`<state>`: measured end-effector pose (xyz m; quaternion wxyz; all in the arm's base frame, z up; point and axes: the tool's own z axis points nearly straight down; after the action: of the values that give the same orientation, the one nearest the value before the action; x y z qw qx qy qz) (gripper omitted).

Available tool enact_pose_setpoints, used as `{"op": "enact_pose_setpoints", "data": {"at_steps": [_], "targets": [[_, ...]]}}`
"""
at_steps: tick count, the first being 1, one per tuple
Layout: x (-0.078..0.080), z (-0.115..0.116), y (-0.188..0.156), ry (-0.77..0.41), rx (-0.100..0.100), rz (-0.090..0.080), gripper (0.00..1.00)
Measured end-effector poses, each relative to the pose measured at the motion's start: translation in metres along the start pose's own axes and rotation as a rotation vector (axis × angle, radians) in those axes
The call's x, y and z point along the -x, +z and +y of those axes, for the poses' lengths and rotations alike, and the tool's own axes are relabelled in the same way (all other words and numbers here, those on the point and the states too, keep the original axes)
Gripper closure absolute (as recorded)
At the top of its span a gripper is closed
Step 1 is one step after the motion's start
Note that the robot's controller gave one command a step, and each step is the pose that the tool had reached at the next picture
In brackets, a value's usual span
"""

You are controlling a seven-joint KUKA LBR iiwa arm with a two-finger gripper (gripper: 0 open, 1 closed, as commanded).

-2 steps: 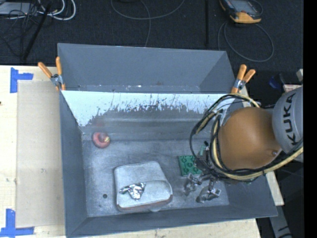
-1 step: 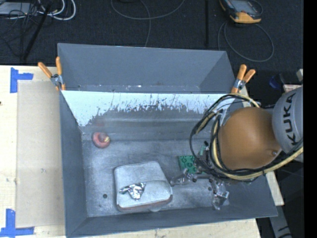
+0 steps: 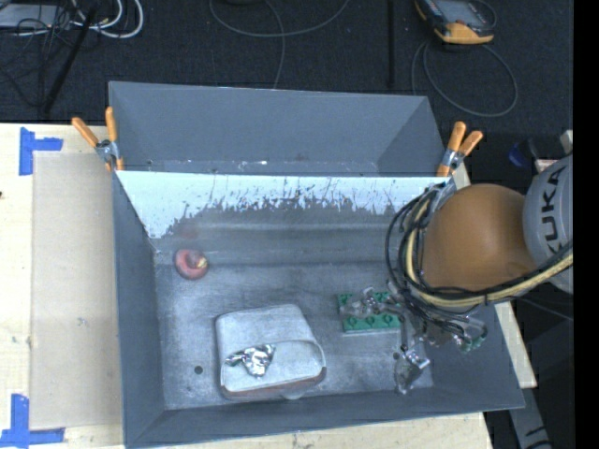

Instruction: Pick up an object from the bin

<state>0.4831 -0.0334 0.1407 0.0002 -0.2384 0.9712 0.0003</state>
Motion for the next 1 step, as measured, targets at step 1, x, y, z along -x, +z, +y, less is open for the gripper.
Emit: {"op": "enact_pose_setpoints", "data": {"at_steps": [1], "targets": [[0.0304,-0.0884,0.0491,0.172,-0.001,0.001,0.0]]}}
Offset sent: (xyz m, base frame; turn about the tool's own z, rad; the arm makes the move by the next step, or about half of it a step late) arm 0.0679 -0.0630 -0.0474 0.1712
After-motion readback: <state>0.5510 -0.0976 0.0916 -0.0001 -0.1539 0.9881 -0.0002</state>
